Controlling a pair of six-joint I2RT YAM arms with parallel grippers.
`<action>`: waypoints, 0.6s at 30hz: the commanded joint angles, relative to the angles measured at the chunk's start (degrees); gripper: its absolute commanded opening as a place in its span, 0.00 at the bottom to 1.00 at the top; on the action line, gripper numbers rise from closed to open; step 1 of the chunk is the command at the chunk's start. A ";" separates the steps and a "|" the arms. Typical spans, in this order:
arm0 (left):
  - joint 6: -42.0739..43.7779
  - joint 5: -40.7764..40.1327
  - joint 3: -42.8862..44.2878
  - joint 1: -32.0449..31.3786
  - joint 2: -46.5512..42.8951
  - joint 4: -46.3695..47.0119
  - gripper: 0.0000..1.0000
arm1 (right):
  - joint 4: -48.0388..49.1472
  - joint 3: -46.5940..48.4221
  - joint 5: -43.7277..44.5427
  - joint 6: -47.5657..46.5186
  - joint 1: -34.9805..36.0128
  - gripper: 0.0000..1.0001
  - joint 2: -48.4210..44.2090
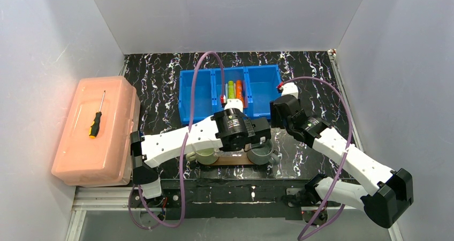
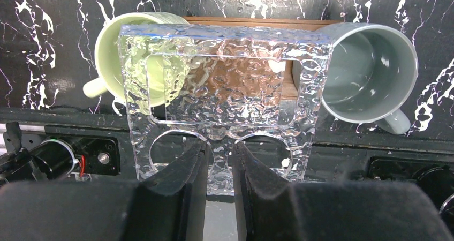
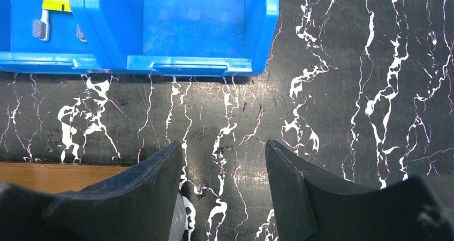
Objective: Prepare toiletry sets of a toothbrush and toothpaste on the tray
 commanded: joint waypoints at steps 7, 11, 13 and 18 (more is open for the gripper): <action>1.92 1.66 -2.46 -1.35 -4.76 3.45 0.00 | 2.13 -0.34 0.02 0.32 -0.40 0.66 -0.70; 3.62 2.26 -7.62 -1.35 -8.13 9.65 0.00 | 2.09 -0.43 0.11 0.14 -0.39 0.67 -0.86; 3.70 1.83 -8.25 -1.36 -8.59 10.00 0.00 | 2.09 -0.59 0.06 0.06 -0.40 0.67 -0.95; 4.19 1.49 -8.01 -1.27 -7.70 9.99 0.00 | 2.12 -0.83 -0.13 0.05 -0.46 0.67 -0.96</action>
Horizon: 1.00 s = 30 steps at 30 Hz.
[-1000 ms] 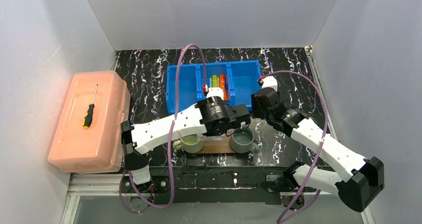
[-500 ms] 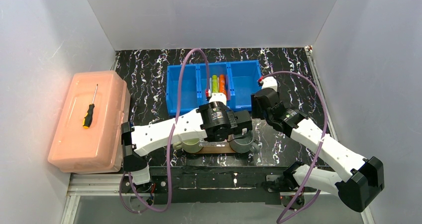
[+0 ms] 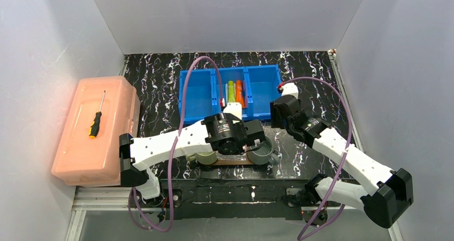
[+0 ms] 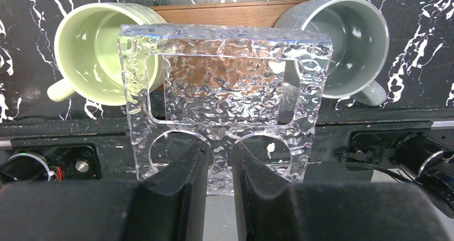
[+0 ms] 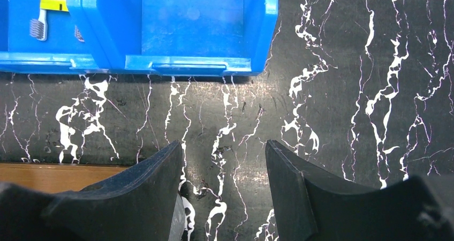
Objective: Prepare toiletry sets of a toothbrush and toothpaste on the tray
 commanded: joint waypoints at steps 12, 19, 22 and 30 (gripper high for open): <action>-0.98 -2.27 -1.83 1.39 -0.42 0.97 0.00 | 1.62 -1.45 -0.17 0.14 -0.31 0.67 -1.92; -0.62 -1.81 -3.14 2.66 0.61 3.19 0.00 | 1.85 -1.98 -0.27 0.18 -0.35 0.67 -2.36; -0.41 -0.65 -4.36 3.39 0.91 4.81 0.00 | 1.81 -2.09 -0.27 0.18 -0.35 0.67 -2.44; 0.19 0.77 -7.59 4.81 1.46 8.73 0.00 | 1.98 -2.79 -0.61 0.26 -0.38 0.67 -2.82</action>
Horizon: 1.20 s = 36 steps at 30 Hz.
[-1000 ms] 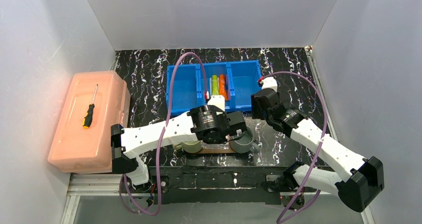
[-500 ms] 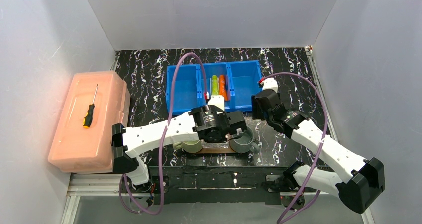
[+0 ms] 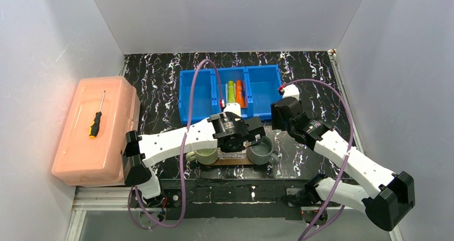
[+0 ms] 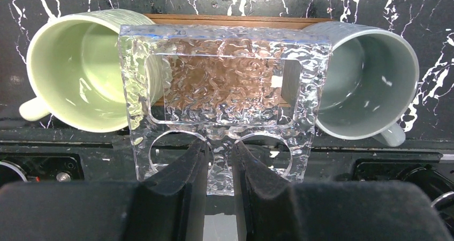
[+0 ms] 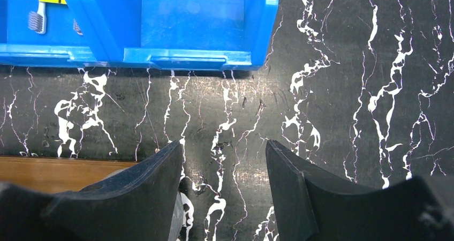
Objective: Prepare toiletry sets of a toothbrush and toothpaste on the tray
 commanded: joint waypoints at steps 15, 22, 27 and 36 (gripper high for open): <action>2.11 1.52 -4.39 1.85 2.92 6.26 0.00 | 1.94 -1.51 -0.02 0.18 -0.33 0.69 -1.32; 2.71 1.48 -5.81 2.28 3.70 7.44 0.00 | 2.21 -1.88 -0.20 0.25 -0.33 0.71 -1.13; 2.71 1.17 -6.78 2.75 3.92 8.22 0.00 | 2.38 -1.97 -0.46 0.20 -0.33 0.71 -0.91; 2.76 1.75 -7.85 3.17 4.09 9.25 0.00 | 2.60 -2.32 -0.47 0.18 -0.34 0.72 -0.66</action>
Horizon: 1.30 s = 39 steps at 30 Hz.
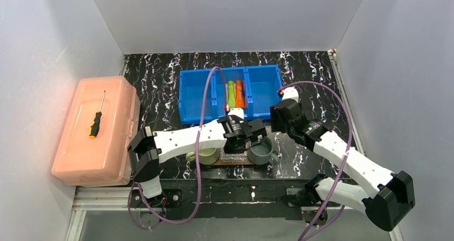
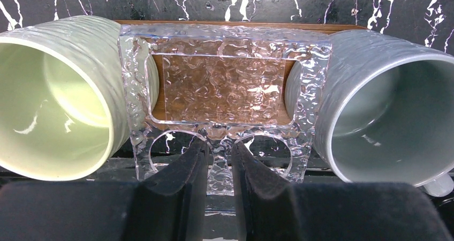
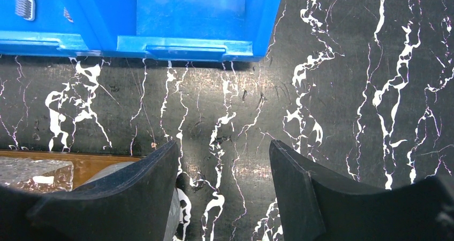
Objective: Prepare toiletry sets of a toothbrush and toothpaste on the tray
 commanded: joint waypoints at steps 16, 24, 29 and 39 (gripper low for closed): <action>0.22 0.05 -0.68 0.45 0.98 -0.09 0.10 | 2.32 -0.25 -0.02 0.14 -0.33 0.72 -0.09; 0.15 -0.36 -1.23 0.46 1.14 0.01 0.13 | 2.32 -0.58 -0.12 0.31 -0.33 0.73 -0.53; 0.32 -0.41 -1.28 0.50 1.49 0.07 0.16 | 2.31 -0.69 -0.21 0.35 -0.35 0.73 -0.53; 0.76 -0.10 -1.20 0.72 1.51 0.51 0.28 | 2.23 -0.79 -0.29 0.45 -0.34 0.73 -0.58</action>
